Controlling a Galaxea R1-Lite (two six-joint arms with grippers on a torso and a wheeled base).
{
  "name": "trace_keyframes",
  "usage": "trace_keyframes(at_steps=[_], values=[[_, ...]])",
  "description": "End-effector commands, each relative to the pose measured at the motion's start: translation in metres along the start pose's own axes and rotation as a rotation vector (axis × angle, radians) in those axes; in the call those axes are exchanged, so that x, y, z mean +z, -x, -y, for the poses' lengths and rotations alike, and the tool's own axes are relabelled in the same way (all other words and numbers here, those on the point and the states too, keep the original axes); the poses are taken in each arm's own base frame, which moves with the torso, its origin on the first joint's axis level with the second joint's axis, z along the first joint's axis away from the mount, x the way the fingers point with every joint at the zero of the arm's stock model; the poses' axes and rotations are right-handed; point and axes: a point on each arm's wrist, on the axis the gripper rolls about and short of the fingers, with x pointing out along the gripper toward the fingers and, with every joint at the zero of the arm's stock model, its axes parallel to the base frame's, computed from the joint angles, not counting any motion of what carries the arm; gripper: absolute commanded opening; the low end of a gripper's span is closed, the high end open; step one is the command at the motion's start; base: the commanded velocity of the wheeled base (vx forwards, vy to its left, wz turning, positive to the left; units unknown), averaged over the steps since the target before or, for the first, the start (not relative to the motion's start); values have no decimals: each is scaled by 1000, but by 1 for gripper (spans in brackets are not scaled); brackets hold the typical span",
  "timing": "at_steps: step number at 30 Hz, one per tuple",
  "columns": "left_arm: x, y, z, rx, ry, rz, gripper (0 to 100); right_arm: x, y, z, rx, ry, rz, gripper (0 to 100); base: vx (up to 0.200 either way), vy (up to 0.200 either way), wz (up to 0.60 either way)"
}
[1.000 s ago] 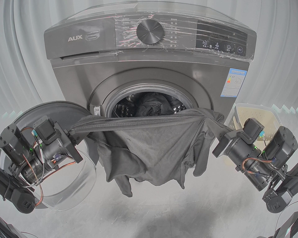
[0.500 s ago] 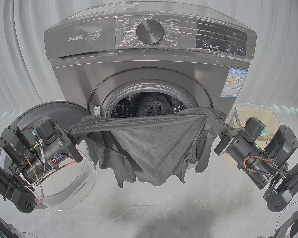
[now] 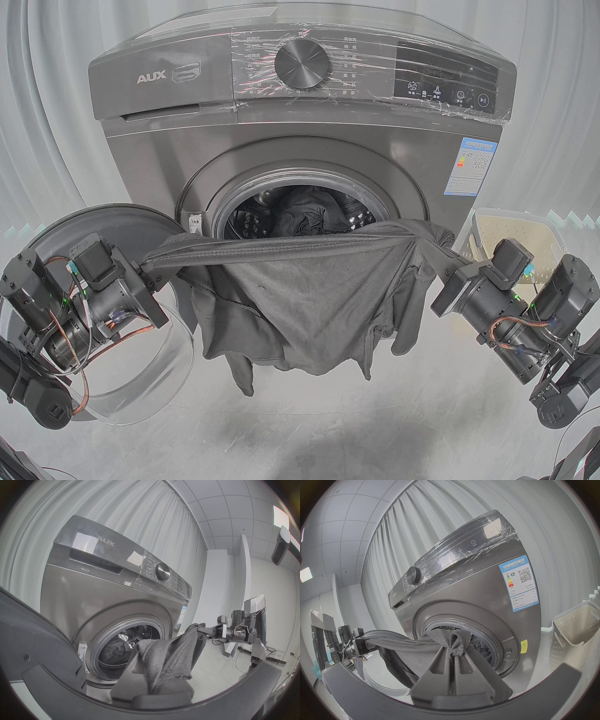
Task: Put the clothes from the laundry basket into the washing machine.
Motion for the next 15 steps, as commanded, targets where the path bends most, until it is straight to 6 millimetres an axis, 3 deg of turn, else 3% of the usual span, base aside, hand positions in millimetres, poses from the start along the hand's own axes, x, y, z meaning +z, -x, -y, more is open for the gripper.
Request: trace_keyframes(at_steps=[1, 11, 15], values=[[-3, -1, -1, 2, 4, -10, 0, -1, 0, 0, 2, -2, -6, 0, 0, 0, 0], [-7, -1, -1, 3, 2, -23, 0, -6, 3, -1, 8, -9, -27, 0, 0, 0, 0], [-5, -3, -1, -2, 1, -14, 0, -16, 8, -1, 7, -10, -76, 0, 0, 0, 0]])
